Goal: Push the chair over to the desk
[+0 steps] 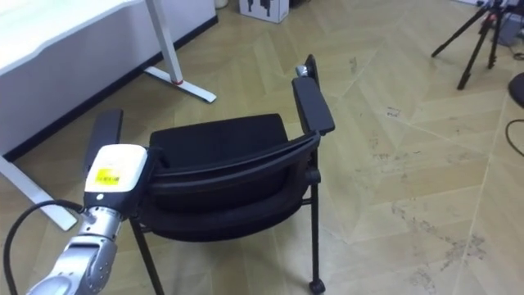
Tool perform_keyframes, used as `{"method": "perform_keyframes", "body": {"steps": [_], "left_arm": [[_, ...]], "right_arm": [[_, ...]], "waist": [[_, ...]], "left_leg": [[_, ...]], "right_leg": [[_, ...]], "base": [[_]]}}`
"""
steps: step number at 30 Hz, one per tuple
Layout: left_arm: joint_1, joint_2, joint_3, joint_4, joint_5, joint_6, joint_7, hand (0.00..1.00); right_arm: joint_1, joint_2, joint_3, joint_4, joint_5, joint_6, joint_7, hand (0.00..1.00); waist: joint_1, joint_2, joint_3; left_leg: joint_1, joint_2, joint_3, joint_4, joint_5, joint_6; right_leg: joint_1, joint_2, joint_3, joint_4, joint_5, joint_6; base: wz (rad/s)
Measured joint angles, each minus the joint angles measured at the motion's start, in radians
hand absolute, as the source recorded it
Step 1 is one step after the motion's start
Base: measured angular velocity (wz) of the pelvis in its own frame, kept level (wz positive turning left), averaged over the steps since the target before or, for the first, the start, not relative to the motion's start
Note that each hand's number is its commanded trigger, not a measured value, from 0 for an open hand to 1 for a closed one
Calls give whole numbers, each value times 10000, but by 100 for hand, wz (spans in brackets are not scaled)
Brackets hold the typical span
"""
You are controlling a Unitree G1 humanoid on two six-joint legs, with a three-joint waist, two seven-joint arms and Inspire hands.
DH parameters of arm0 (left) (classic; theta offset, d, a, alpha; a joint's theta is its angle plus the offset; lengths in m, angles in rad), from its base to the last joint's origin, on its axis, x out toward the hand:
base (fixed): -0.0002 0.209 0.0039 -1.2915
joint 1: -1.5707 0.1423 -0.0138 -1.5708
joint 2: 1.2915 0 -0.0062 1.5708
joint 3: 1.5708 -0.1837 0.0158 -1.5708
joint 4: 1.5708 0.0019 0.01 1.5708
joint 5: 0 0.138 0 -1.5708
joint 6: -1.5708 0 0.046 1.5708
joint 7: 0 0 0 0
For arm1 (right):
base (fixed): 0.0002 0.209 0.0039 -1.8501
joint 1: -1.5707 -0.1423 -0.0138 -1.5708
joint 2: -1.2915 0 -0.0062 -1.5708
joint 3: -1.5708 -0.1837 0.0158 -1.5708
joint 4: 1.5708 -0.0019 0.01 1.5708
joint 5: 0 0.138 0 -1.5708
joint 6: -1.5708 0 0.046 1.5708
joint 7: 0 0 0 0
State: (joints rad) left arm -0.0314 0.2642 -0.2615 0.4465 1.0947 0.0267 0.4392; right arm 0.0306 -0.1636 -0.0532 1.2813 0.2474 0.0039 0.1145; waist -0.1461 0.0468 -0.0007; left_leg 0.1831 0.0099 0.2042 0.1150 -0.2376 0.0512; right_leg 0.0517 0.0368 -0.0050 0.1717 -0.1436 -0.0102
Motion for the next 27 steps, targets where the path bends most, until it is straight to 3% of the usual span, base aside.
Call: {"method": "perform_keyframes", "body": {"steps": [13, 22, 27], "left_arm": [[281, 69, 56, -416, 69, 84, -16, 100], [264, 236, 114, -202, 34, 12, 29, 100], [304, 365, 122, -457, -83, 136, 41, 100]], "right_arm": [[-7, -2, -79, -34, -22, -19, -416, 0], [-130, -183, -256, -1674, -3858, -89, -2632, 0], [-294, -372, -297, -3524, -6088, -43, -3912, 0]], "waist": [[-35, -54, -17], [-106, -146, 4], [-68, -195, -5]], "left_leg": [[6, -8, 44, 132, 1, -1], [7, -17, 136, 189, 2, 0], [-108, -18, 266, 196, 2, 0]], "right_leg": [[16, -26, 41, 6, 0, -1], [-19, -41, 32, 167, -16, -7], [-331, -41, 50, 360, -74, -29]], "base": [[-1], [-2], [-5]]}}
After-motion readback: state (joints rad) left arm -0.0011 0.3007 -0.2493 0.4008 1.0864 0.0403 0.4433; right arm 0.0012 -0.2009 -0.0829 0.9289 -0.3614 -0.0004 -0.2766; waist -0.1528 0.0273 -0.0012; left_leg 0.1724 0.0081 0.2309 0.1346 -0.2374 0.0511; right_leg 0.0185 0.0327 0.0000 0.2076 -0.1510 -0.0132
